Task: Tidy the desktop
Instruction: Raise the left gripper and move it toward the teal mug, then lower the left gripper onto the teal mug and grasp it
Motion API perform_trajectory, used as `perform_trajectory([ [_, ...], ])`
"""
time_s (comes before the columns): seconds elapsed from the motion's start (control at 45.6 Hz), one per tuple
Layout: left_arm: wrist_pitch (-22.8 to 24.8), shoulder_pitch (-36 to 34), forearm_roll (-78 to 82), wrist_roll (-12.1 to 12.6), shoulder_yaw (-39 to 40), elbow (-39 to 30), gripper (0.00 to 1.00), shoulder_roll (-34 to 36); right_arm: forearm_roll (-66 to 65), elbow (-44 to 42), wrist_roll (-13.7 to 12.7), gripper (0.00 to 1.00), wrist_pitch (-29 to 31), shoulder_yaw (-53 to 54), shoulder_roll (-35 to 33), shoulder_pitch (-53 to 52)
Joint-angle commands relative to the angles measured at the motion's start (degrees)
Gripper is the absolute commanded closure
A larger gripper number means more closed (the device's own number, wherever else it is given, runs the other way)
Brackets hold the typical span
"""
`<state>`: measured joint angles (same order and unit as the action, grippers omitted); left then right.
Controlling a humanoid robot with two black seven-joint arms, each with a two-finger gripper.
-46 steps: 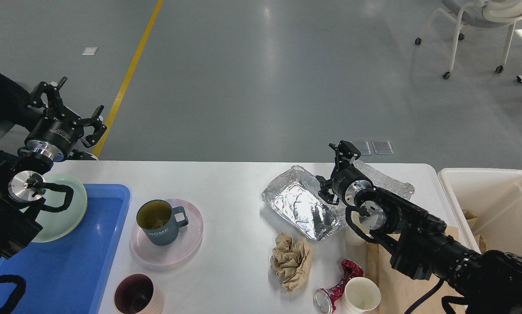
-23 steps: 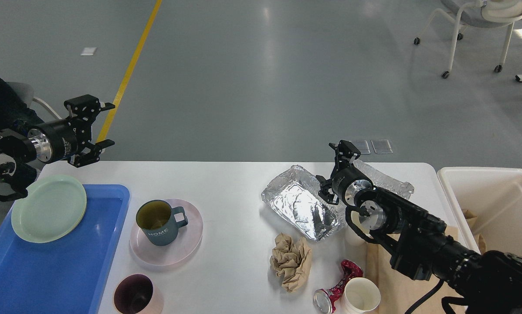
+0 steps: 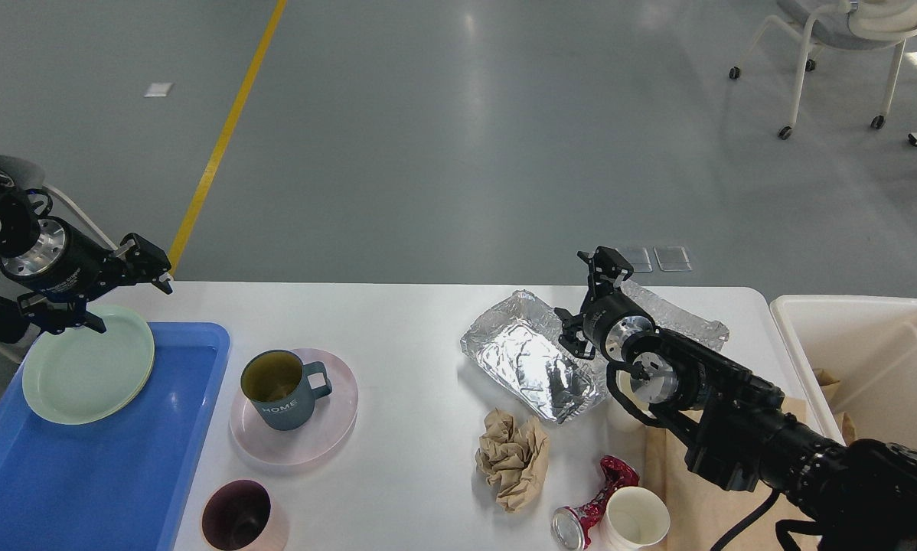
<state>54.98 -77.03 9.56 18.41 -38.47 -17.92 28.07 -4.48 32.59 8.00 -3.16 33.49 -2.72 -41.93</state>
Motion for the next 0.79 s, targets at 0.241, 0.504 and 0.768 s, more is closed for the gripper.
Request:
perform_trajectory([
  [0.241, 0.02, -5.42, 2.92, 0.22, -13.38, -0.71, 0.03, -8.64, 0.00, -0.07, 0.00, 0.00, 0.00, 0.00, 0.00, 0.00],
  [0.504, 0.02, -6.03, 2.84, 0.05, -13.21, -2.46, 0.03, -12.07, 0.00, 0.01, 0.00, 0.00, 0.00, 0.00, 0.00, 0.00],
  [0.768, 0.02, -5.33, 1.87, -0.22, -11.98, -10.82, 0.03, -11.89, 0.00, 0.01, 0.00, 0.00, 0.00, 0.00, 0.00, 0.00],
])
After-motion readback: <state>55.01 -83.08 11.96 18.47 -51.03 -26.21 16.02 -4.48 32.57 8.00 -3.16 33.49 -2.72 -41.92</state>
